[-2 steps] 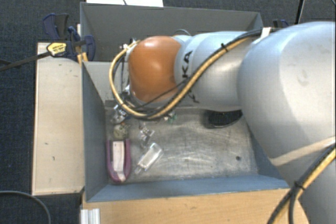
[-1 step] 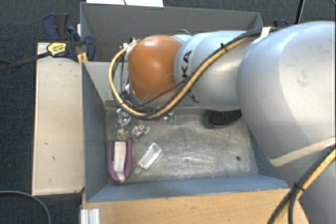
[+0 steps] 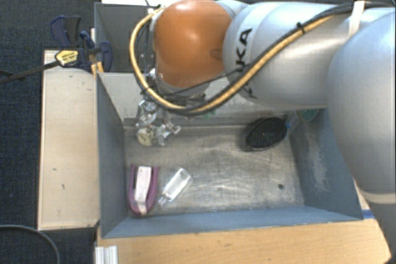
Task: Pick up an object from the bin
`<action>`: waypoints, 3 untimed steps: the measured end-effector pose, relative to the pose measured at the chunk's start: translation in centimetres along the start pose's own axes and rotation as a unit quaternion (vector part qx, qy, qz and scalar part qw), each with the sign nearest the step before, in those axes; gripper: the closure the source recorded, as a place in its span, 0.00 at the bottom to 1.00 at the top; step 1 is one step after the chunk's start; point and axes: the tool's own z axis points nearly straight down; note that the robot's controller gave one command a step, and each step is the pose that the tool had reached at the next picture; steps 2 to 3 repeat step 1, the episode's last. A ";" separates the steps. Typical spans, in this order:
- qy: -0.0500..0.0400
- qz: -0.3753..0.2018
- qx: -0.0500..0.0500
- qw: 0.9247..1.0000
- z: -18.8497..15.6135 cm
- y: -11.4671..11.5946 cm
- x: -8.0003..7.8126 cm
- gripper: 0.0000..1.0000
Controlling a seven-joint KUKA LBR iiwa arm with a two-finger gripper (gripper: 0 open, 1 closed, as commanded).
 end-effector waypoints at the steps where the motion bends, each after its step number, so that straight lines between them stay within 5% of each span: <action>1: -0.001 -0.005 0.000 1.000 -13.7 0.9 0.2 1.00; 3: -0.001 -0.005 0.000 1.000 -13.7 0.9 0.2 1.00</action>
Offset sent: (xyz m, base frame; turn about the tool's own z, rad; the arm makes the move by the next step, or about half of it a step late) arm -0.0110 0.0027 0.1309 -0.0144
